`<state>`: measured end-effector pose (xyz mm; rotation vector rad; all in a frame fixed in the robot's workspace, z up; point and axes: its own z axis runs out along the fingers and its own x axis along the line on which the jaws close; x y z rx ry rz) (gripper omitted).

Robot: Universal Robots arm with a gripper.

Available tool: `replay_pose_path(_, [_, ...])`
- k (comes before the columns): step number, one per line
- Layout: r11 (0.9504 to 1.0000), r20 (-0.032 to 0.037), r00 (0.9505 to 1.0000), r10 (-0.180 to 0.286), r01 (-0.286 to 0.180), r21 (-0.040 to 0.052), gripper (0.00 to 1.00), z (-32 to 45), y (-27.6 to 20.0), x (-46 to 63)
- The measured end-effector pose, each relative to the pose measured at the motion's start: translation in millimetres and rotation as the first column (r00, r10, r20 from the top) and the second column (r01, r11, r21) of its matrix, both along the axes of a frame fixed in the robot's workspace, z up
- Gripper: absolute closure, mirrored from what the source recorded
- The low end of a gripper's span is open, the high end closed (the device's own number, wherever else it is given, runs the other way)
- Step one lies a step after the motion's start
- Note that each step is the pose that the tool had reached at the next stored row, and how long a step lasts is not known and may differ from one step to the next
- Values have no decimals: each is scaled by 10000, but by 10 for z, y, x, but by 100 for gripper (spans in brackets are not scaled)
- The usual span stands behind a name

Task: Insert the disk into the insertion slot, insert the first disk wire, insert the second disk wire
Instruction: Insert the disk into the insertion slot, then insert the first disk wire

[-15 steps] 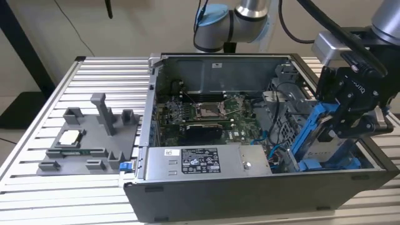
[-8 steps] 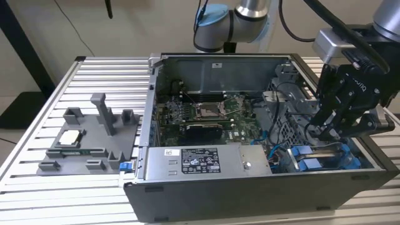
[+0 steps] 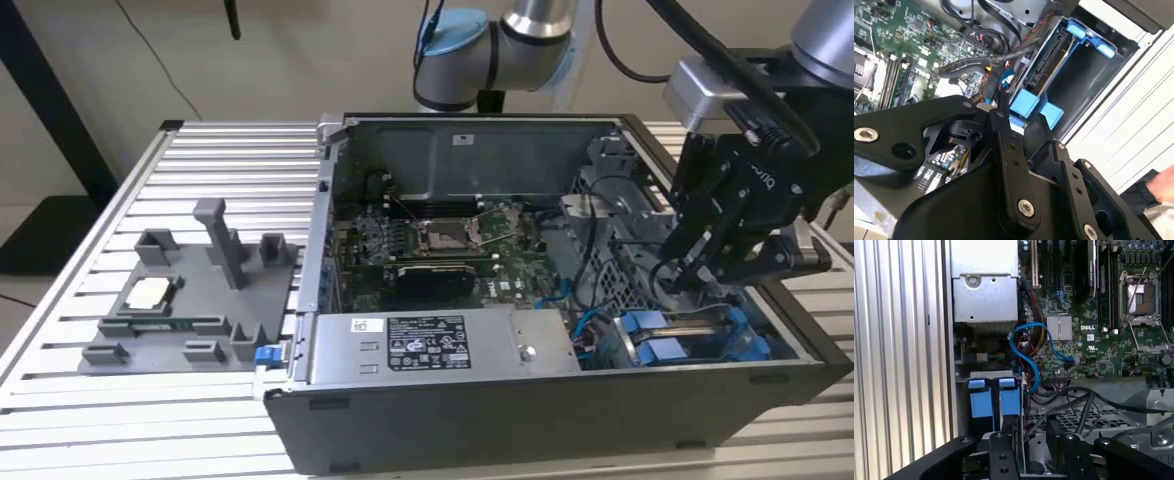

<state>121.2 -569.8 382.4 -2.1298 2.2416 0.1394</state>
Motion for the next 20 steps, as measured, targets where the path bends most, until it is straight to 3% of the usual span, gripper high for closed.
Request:
replay_pose_path(7, [10000,64,10000,12,-11,-34,60,78,37,0])
replay_pose_path(9, [10000,111,9999,11,-11,-32,60,78,45,-1])
replay_pose_path(12, [10000,422,9991,24,-22,-30,60,72,70,-6])
replay_pose_path(14, [10000,589,9983,29,-28,-24,60,62,94,-12])
replay_pose_path(16, [10000,659,9978,31,-29,-26,60,53,136,-23])
replay_pose_path(20, [10000,673,9977,31,-30,-24,60,54,171,-31])
